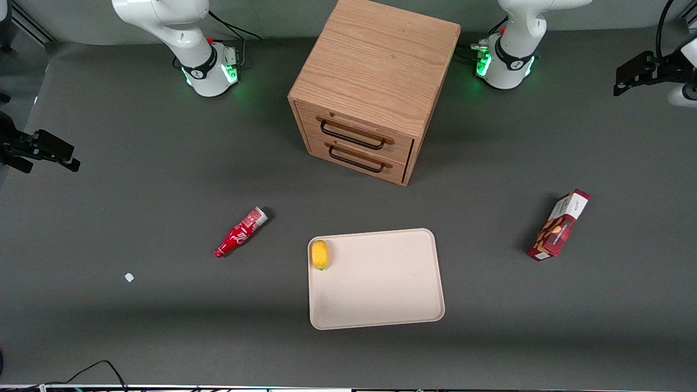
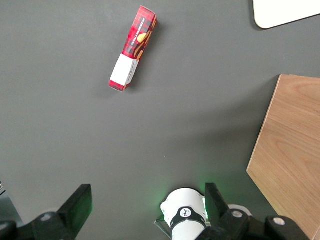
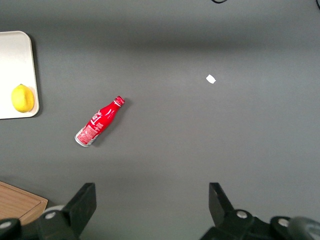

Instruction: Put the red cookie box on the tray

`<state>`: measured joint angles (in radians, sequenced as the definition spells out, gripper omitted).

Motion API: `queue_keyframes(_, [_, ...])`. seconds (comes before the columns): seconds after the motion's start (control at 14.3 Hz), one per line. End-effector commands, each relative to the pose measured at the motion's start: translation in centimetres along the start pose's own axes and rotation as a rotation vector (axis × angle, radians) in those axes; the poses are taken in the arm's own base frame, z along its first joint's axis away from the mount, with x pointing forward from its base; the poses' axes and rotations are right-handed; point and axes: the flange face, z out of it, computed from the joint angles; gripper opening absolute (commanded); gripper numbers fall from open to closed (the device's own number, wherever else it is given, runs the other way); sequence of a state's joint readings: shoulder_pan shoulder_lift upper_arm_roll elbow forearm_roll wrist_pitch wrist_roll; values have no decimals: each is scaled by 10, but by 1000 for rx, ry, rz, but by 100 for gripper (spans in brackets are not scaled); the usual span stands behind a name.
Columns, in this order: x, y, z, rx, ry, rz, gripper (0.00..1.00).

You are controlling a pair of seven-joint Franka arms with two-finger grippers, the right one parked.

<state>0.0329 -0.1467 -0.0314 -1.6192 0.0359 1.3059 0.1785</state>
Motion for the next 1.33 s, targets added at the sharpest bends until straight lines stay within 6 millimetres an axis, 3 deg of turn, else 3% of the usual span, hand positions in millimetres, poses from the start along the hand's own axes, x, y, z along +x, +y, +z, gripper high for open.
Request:
queue_keyframes(0.0, [1,0,-7,-2,14,-17,100])
queue_keyframes(1.05, [1,1,-5,-42,0,-12,100])
queue_keyframes(1.26, [7,-3,-16,-30,36,1,100])
